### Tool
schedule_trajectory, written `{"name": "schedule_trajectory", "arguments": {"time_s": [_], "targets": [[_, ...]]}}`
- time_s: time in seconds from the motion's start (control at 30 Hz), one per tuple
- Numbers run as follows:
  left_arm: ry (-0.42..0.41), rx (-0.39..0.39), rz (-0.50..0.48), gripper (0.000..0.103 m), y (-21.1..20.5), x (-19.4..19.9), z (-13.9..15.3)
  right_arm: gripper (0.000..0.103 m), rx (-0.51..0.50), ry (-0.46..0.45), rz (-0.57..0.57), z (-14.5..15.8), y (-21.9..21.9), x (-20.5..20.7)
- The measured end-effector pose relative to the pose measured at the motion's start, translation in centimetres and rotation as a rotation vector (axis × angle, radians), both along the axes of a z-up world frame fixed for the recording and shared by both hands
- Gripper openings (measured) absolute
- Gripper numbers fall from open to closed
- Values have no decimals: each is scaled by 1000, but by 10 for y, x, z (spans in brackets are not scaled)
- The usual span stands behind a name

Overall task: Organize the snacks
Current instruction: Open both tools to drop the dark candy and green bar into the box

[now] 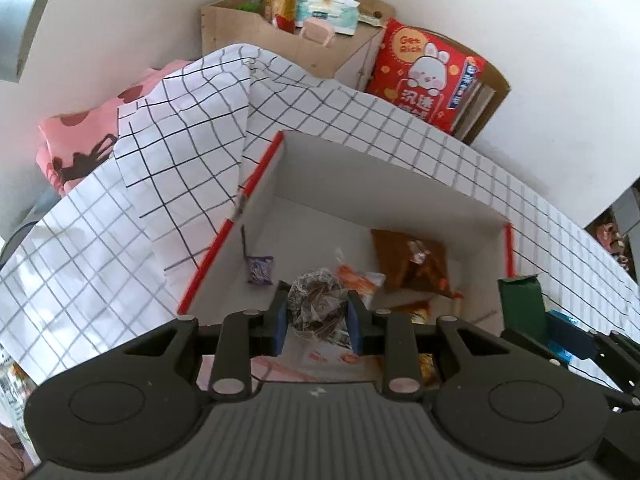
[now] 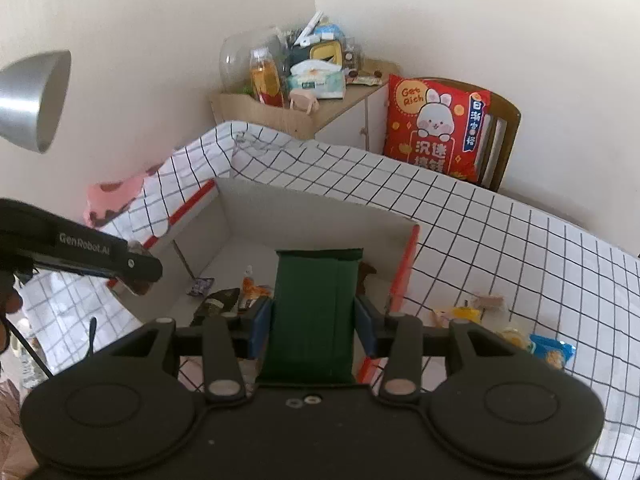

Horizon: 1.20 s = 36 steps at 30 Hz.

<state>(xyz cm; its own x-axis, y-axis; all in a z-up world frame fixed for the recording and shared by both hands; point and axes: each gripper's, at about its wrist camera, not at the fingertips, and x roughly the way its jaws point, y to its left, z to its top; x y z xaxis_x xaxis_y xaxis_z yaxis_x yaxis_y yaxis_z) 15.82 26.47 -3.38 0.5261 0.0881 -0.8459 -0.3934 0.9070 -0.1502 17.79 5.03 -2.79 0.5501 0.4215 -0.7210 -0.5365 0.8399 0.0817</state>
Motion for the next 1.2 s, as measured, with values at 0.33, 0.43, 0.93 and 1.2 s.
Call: {"name": "schedule_trajectory", "arguments": {"time_s": [0.33,0.43,0.93,1.2], "targets": [[48,56,-21,29,15,38,-34,43,-40,37,21,-26,25,34],[72,52,-30,29,15,46,-45,43,-55,52,25,-35,31,41],[159,41,-44,29,9,65,-80,43,-103,126,65,-69,44,54],[154,45,-24,45,8,62,-76,47,-111,126,65,-70,43,51]]}}
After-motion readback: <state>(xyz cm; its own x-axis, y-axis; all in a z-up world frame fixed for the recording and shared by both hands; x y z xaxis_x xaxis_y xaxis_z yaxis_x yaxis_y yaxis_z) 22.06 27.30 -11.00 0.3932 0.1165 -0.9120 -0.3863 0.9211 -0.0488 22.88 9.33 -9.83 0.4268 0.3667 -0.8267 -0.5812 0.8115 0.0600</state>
